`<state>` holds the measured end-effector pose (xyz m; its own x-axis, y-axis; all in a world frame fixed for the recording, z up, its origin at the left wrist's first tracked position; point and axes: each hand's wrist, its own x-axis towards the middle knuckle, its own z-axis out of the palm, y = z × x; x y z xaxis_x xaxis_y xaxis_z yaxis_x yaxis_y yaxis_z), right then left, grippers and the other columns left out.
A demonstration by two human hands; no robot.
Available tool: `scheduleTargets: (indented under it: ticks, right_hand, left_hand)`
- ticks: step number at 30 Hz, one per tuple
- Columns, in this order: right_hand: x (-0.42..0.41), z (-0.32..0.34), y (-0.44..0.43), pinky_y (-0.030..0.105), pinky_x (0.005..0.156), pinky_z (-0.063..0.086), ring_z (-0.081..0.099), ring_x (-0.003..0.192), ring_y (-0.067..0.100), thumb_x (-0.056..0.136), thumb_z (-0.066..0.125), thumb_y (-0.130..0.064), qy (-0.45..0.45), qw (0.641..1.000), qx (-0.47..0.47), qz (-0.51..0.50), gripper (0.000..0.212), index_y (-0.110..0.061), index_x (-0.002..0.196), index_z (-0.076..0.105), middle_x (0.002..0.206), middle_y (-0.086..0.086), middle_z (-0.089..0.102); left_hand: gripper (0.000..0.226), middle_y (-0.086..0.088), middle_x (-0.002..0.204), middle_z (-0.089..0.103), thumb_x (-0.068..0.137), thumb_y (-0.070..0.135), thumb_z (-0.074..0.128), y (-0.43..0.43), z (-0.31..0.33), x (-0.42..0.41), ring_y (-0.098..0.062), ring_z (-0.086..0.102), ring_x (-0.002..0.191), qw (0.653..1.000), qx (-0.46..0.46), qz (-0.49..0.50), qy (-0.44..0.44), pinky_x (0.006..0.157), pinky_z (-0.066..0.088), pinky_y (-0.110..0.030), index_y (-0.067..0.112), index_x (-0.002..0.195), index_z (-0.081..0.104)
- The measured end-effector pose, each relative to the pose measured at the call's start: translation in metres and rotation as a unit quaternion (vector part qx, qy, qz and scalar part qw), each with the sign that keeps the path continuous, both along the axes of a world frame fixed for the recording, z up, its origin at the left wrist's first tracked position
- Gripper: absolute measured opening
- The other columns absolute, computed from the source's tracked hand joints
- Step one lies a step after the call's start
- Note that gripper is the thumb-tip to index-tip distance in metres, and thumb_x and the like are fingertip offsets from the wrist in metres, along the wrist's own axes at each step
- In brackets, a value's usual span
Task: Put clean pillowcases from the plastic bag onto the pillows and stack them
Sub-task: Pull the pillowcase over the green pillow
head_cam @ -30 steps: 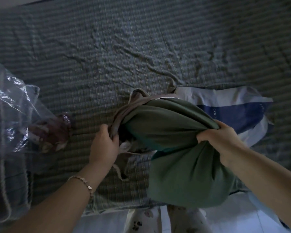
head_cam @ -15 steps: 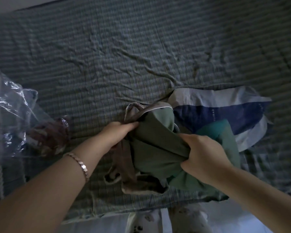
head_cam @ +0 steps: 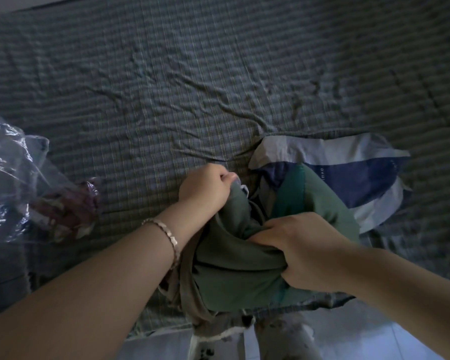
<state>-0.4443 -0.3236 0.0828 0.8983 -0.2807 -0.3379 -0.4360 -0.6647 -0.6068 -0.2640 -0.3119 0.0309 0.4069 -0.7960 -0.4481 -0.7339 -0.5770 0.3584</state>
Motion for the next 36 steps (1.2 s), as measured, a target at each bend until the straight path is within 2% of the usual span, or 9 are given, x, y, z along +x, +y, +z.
scheduleTargets:
  ticks: [5,11,14,16,18,21,25,31,36]
  right_hand:
    - [0.0,-0.002,-0.011,0.031,0.085,0.048,0.057,0.105,0.017,0.075,0.057,-0.012,0.052,0.998,0.006,-0.017,0.057,-0.039,0.126,0.055,0.115,-0.009,0.063]
    - [-0.018,-0.017,-0.015,0.041,0.065,0.053,0.064,0.075,0.017,0.07,0.07,-0.011,-0.041,0.939,0.024,-0.341,0.065,-0.046,0.115,0.039,0.082,-0.014,0.063]
    - [-0.018,-0.022,-0.017,0.033,0.075,0.053,0.065,0.087,0.01,0.079,0.07,-0.016,-0.051,0.929,0.105,-0.352,0.077,-0.051,0.133,0.028,0.094,-0.015,0.066]
    - [-0.021,-0.022,-0.018,0.017,0.068,0.053,0.064,0.084,-0.006,0.086,0.062,-0.011,-0.092,0.926,0.136,-0.339,0.044,-0.03,0.124,0.051,0.081,-0.02,0.068]
    - [-0.024,-0.021,-0.021,0.019,0.074,0.054,0.064,0.081,-0.008,0.079,0.068,-0.021,-0.106,0.928,0.116,-0.337,0.022,-0.034,0.095,0.059,0.078,-0.024,0.067]
    - [-0.008,-0.019,-0.022,0.013,0.079,0.046,0.059,0.088,0.0,0.068,0.074,-0.024,-0.089,0.892,0.128,-0.424,0.032,-0.045,0.082,0.054,0.09,-0.024,0.061]
    - [-0.006,-0.025,-0.027,0.006,0.053,0.039,0.052,0.066,-0.001,0.066,0.067,0.009,-0.115,0.844,0.158,-0.5,0.049,-0.037,0.077,0.052,0.075,-0.015,0.058]
    - [-0.002,-0.023,-0.034,0.027,0.057,0.046,0.055,0.07,0.015,0.067,0.058,0.018,-0.127,0.698,0.288,-0.643,0.045,-0.025,0.081,0.057,0.078,-0.003,0.06]
    - [0.005,-0.032,-0.05,0.022,0.05,0.038,0.049,0.062,0.014,0.078,0.056,0.008,-0.096,0.562,0.345,-0.745,0.034,-0.006,0.109,0.054,0.081,0.002,0.053]
  left_hand:
    - [0.03,0.004,0.09,0.073,0.089,0.036,0.055,0.027,0.026,-0.032,-0.003,0.065,0.085,0.923,-0.301,-0.156,0.181,0.074,0.045,-0.008,0.014,0.098,0.073]
    - [0.032,-0.001,0.086,0.073,0.086,0.029,0.057,0.061,0.026,-0.04,-0.001,0.065,0.081,0.914,-0.338,-0.117,0.194,0.07,0.048,-0.006,0.004,0.098,0.072]
    - [0.022,-0.008,0.085,0.074,0.084,0.017,0.063,0.047,0.036,-0.065,-0.011,0.068,0.078,0.869,-0.38,-0.204,0.242,0.071,0.053,-0.015,0.001,0.095,0.072]
    - [0.018,-0.008,0.085,0.073,0.085,0.012,0.064,0.042,0.038,-0.08,-0.018,0.068,0.077,0.844,-0.372,-0.27,0.276,0.068,0.054,-0.023,0.003,0.099,0.072]
    - [0.021,-0.005,0.081,0.068,0.085,0.011,0.061,0.047,0.026,-0.076,-0.018,0.062,0.071,0.855,-0.358,-0.3,0.223,0.061,0.05,-0.025,0.008,0.105,0.069]
    - [0.028,0.0,0.09,0.051,0.082,0.019,0.053,0.068,-0.006,-0.044,-0.018,0.051,0.074,0.894,-0.364,-0.262,0.008,0.061,0.044,-0.03,0.016,0.109,0.053]
    - [0.041,-0.007,0.095,0.053,0.067,-0.001,0.063,0.085,-0.018,-0.002,-0.024,0.054,0.08,0.946,-0.293,-0.104,-0.094,0.058,0.047,-0.032,0.011,0.105,0.055]
    - [0.027,-0.014,0.103,0.056,0.078,0.006,0.065,0.073,-0.044,0.043,-0.035,0.053,0.096,0.976,-0.003,0.17,-0.138,0.064,0.043,-0.038,0.007,0.104,0.06]
    - [0.027,-0.008,0.099,0.068,0.09,0.013,0.053,0.075,-0.039,0.026,-0.026,0.064,0.087,0.994,0.108,0.026,0.006,0.066,0.045,-0.03,0.017,0.116,0.06]
